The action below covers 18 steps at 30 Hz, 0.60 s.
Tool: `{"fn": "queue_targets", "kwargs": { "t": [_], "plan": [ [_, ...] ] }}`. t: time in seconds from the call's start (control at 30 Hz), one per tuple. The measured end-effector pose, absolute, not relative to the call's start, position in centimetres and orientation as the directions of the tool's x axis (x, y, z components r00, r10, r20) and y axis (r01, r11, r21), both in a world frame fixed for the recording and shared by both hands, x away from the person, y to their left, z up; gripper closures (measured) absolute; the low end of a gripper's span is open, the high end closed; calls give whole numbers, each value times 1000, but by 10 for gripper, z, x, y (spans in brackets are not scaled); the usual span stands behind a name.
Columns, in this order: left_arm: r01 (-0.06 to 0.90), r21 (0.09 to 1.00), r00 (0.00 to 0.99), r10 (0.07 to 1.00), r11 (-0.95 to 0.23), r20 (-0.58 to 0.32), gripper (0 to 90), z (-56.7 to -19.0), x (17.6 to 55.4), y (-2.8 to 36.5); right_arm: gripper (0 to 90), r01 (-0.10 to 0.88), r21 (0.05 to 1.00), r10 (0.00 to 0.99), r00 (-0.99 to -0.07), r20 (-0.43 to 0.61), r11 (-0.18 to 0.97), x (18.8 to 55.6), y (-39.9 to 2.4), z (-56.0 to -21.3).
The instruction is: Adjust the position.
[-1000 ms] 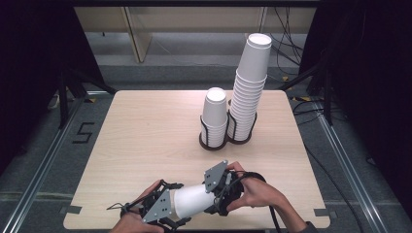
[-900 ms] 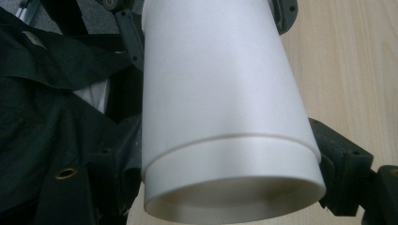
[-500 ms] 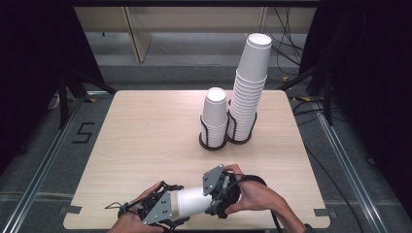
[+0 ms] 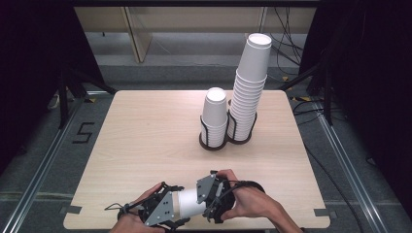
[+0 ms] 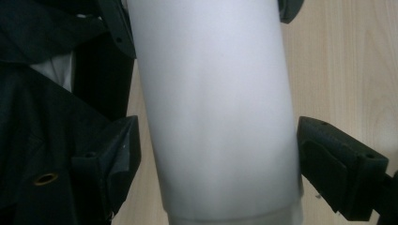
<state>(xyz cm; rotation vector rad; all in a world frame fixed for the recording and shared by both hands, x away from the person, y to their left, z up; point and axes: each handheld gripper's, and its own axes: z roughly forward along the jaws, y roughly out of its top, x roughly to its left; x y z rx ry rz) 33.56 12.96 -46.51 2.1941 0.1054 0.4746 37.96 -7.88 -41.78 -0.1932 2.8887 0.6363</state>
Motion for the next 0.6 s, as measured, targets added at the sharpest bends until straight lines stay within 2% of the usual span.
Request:
{"fn": "queue_targets", "kwargs": {
  "t": [0.07, 0.1, 0.2, 0.3, 0.33, 0.37, 0.4, 0.43, 0.6],
  "plan": [
    [-96, 779, 925, 234, -620, 300, 130, -465, 335, 128, 173, -149, 373, -76, -976, -204, 916, 376, -75, -421],
    [-97, 775, 926, 228, -624, 300, 130, -464, 334, 128, 180, -193, 366, -119, -969, -217, 910, 378, -72, -423],
    [-101, 775, 926, 226, -623, 302, 127, -464, 333, 127, 218, -218, 344, -145, -964, -224, 913, 378, -68, -428],
    [-106, 809, 930, 231, -578, 286, 91, -466, 334, 128, 214, -214, 353, -148, -968, -205, 911, 378, -69, -429],
    [-112, 813, 927, 234, -572, 292, 76, -466, 335, 130, 212, -242, 340, -171, -959, -227, 909, 379, -70, -427],
    [-106, 832, 926, 251, -544, 282, 64, -467, 335, 130, 210, -241, 355, -167, -960, -226, 903, 380, -71, -426],
    [-93, 848, 925, 270, -521, 268, 54, -468, 336, 131, 209, -178, 364, -109, -973, -202, 914, 378, -75, -425],
    [-74, 866, 922, 296, -495, 249, 41, -469, 337, 132, 209, -224, 386, -147, -964, -220, 895, 383, -77, -424],
    [1, 943, 931, 346, -333, 121, 63, -467, 344, 141, 209, -143, 549, -93, -989, -117, 823, 393, -94, -423]
  ]
}}
